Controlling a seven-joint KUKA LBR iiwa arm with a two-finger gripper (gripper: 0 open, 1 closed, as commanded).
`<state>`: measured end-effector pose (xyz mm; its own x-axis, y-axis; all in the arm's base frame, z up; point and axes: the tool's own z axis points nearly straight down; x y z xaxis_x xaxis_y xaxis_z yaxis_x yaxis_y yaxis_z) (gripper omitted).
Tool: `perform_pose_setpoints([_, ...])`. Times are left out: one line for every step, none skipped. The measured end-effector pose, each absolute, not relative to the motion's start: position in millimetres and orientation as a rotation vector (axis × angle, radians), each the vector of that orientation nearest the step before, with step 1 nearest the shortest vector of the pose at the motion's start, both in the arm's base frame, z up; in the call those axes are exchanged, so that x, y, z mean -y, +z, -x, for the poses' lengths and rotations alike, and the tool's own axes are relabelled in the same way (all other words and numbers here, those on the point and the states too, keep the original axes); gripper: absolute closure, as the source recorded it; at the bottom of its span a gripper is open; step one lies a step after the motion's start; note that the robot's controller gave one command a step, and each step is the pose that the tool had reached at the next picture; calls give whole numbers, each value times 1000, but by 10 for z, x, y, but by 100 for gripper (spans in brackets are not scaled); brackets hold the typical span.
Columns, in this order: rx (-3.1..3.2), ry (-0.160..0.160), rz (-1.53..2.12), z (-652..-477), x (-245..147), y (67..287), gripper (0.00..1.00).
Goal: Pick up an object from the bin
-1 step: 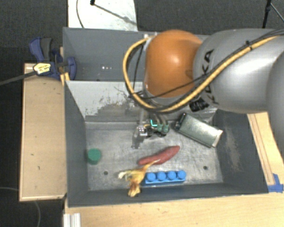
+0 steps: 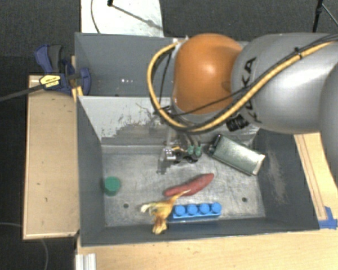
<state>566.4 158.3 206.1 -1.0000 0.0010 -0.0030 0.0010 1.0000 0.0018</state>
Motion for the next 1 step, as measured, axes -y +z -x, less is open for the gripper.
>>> perform_pose_setpoints([-3129, 2, 220, -5545, -1397, 1671, 0])
